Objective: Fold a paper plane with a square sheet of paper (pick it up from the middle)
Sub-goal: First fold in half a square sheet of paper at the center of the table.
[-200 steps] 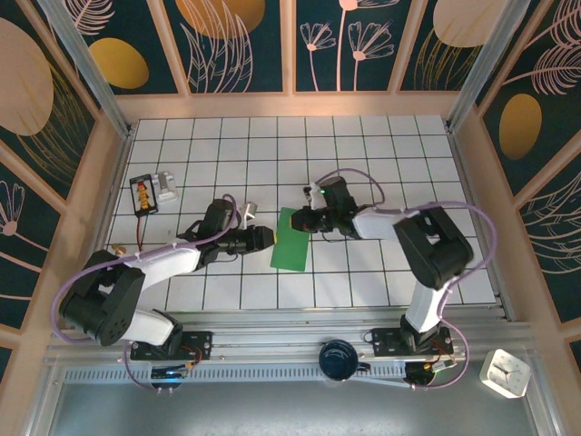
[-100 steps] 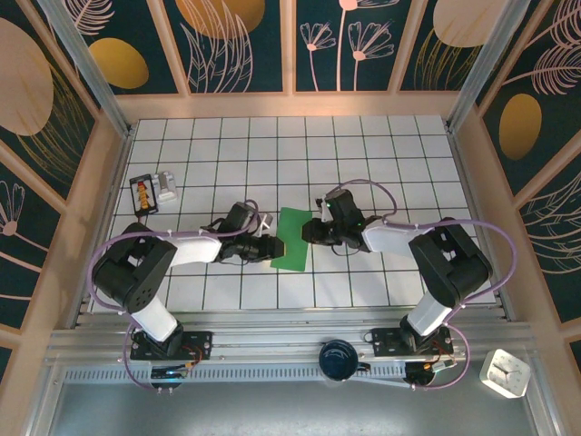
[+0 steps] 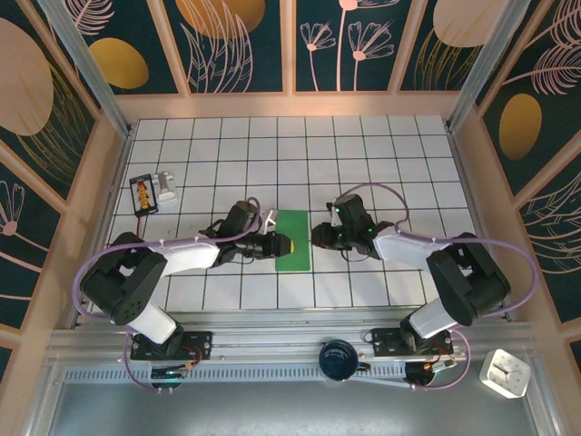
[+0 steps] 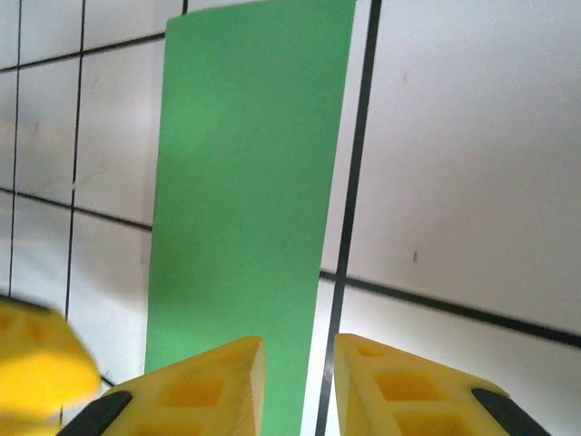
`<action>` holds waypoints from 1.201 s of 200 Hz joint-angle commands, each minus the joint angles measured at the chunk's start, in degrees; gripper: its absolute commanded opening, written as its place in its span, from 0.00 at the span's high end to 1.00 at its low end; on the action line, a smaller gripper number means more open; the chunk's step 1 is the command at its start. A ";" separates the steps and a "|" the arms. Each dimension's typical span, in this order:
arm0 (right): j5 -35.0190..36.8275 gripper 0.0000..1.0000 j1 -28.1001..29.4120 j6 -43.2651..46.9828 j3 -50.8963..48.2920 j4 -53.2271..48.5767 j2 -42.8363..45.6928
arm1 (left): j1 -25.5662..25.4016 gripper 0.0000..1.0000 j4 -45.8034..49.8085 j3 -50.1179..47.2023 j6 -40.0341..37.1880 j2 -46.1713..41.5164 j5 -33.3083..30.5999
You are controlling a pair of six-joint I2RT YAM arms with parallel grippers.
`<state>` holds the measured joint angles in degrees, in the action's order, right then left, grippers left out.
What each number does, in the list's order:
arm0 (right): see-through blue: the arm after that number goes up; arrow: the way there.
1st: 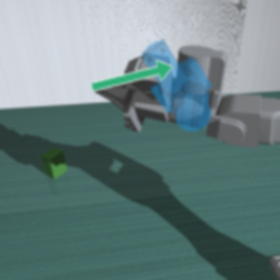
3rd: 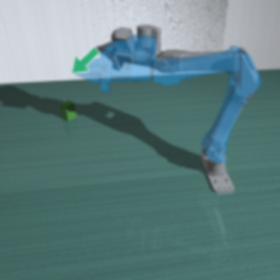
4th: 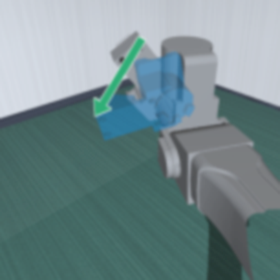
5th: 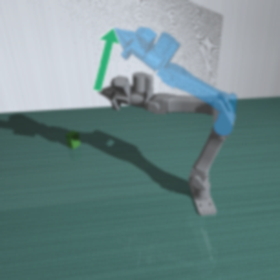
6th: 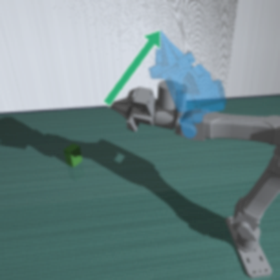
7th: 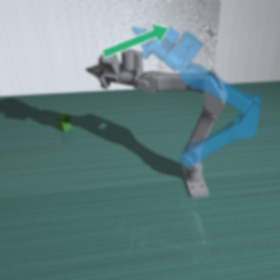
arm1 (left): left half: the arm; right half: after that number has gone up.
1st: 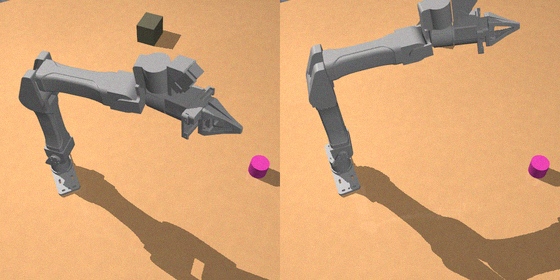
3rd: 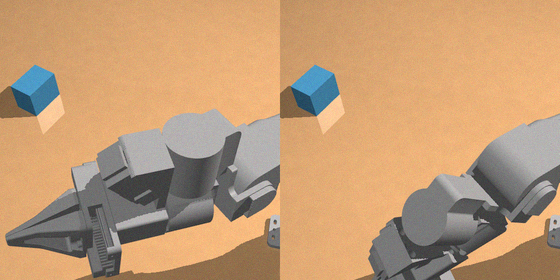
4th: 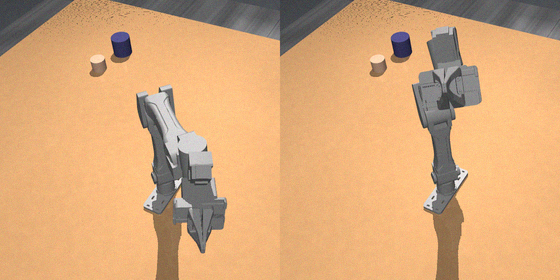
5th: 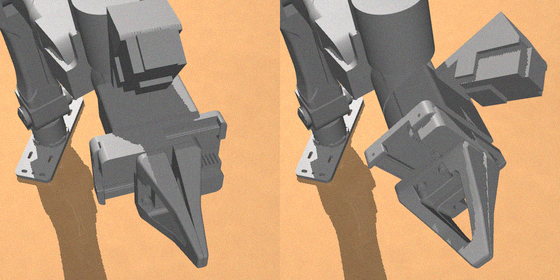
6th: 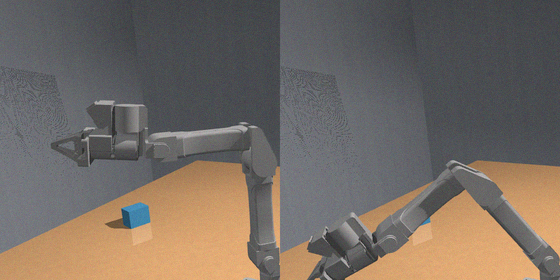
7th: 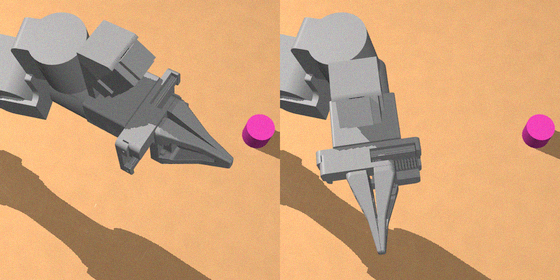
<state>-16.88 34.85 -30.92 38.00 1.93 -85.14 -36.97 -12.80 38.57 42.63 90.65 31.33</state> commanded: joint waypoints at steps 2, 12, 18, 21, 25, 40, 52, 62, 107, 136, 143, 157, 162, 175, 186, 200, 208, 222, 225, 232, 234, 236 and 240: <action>-1.44 0.72 3.31 -4.65 -3.75 0.10 2.46 | 2.15 0.80 4.61 1.66 -1.69 2.34 -4.95; -0.64 0.72 4.92 -6.91 -4.82 0.75 2.81 | 2.71 0.85 3.75 1.40 -1.23 3.20 -4.02; -0.21 0.71 5.72 -8.09 -5.35 1.23 2.90 | 2.70 0.87 3.90 1.74 -1.41 3.74 -3.68; 0.05 0.71 6.13 -8.63 -5.67 1.49 2.88 | 2.74 0.88 3.92 1.91 -1.61 4.08 -3.51; 0.33 0.71 6.60 -9.28 -5.99 1.97 2.95 | 2.71 0.90 3.99 2.03 -1.75 4.46 -3.31; 1.41 0.70 7.99 -11.24 -6.96 3.51 2.90 | 2.92 0.93 3.60 2.66 -2.02 5.88 -3.13; 2.37 0.70 8.70 -12.03 -7.21 4.17 2.68 | 3.17 0.95 3.46 3.79 -2.41 7.06 -2.78; 3.18 0.70 9.15 -12.63 -7.31 4.22 2.70 | 3.69 0.97 3.29 4.78 -2.72 7.18 -2.90; 4.17 0.68 9.31 -14.64 -8.60 4.83 3.71 | 6.95 0.98 0.67 6.99 -2.44 9.65 -4.08; 4.11 0.67 9.49 -15.80 -8.38 4.77 2.85 | 7.26 0.98 -0.12 8.40 -2.57 13.13 -3.78; 4.22 0.67 9.52 -16.10 -8.59 4.94 2.74 | 7.27 0.98 -0.37 8.62 -2.71 13.72 -3.63; 3.77 0.67 9.62 -16.84 -9.11 5.98 2.41 | 7.28 0.98 -0.64 9.02 -2.86 14.70 -3.27; 3.55 0.67 9.65 -17.07 -9.23 6.46 2.26 | 7.27 0.98 -0.55 9.07 -3.04 15.04 -3.26; 2.94 0.67 9.88 -17.80 -9.52 7.65 1.85 | 7.27 0.98 -0.01 9.21 -3.47 15.60 -3.51; 2.83 0.67 10.21 -18.34 -9.70 8.17 1.57 | 7.27 0.98 0.36 8.99 -3.74 15.94 -3.62; 2.98 0.67 10.37 -18.65 -9.69 8.27 1.22 | 7.32 0.98 0.95 8.60 -4.11 16.24 -4.27; 3.09 0.67 10.49 -18.83 -9.78 8.35 1.05 | 7.26 0.98 1.24 8.38 -4.24 16.44 -4.44; 2.62 0.67 10.54 -19.26 -10.12 9.57 0.77 | 7.26 0.98 1.20 7.96 -4.36 16.65 -4.43; 2.46 0.67 10.58 -19.42 -10.14 9.84 0.70 | 7.26 0.98 1.14 7.89 -4.38 16.67 -4.43; 2.15 0.67 10.59 -19.78 -10.21 10.43 0.39 | 7.26 0.99 1.14 7.74 -4.47 16.75 -4.38; 2.08 0.67 10.59 -19.86 -10.20 10.63 0.34 | 7.29 0.98 1.16 7.68 -4.42 16.75 -4.38; 1.98 0.67 10.59 -19.94 -10.17 10.79 0.35 | 7.27 0.98 1.12 7.67 -4.40 16.79 -4.36; 1.82 0.67 10.57 -20.24 -10.22 11.25 0.18 | 7.29 0.98 1.13 7.66 -4.56 16.76 -4.35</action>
<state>-14.61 44.91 -49.06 28.77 9.82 -83.72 -29.63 -12.53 46.89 39.88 105.51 27.97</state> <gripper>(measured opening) 0.334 0.043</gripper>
